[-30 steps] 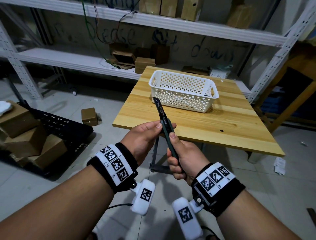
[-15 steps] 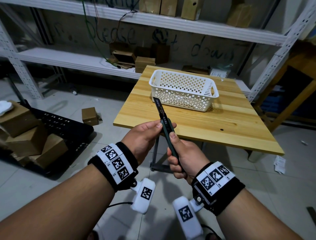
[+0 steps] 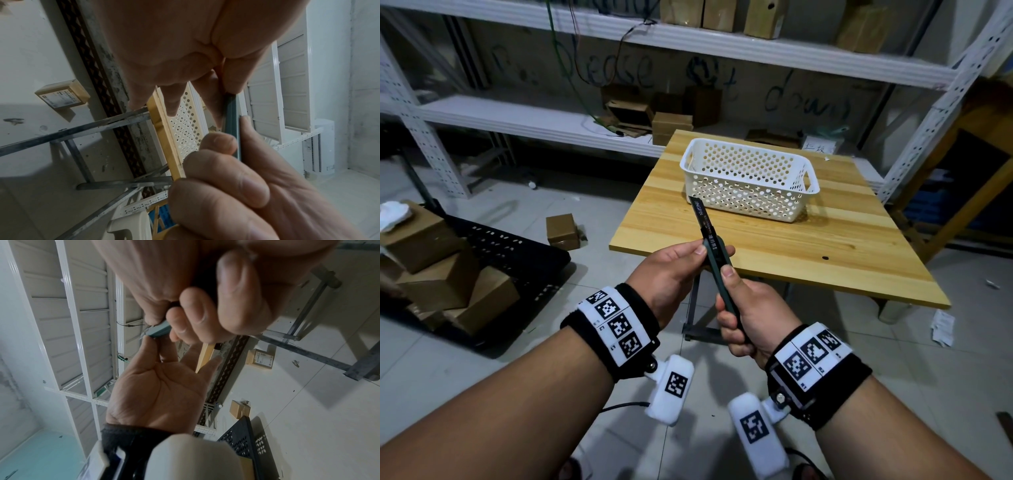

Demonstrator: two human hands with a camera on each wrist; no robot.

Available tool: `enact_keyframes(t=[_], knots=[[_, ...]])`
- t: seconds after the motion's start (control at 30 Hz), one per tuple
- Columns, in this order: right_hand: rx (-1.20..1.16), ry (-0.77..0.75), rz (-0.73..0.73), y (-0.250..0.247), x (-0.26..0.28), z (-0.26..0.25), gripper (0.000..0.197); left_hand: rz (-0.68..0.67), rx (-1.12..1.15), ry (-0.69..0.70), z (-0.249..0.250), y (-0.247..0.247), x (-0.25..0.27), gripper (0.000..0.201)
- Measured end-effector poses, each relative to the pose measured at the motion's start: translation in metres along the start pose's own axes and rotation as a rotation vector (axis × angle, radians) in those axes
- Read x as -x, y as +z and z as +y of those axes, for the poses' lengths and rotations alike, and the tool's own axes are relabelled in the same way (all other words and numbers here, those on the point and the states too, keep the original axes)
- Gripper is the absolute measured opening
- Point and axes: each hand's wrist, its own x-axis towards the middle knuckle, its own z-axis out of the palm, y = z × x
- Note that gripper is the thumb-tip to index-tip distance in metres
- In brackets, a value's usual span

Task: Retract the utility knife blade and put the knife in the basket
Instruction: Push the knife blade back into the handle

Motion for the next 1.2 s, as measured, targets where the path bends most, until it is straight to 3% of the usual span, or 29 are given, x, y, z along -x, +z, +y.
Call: enact_keyframes(t=[1.2], knots=[[-0.033, -0.008, -0.031, 0.0014, -0.0024, -0.0001, 0.048, 0.042, 0.034, -0.044, 0.0039, -0.0004, 0.0002, 0.033]])
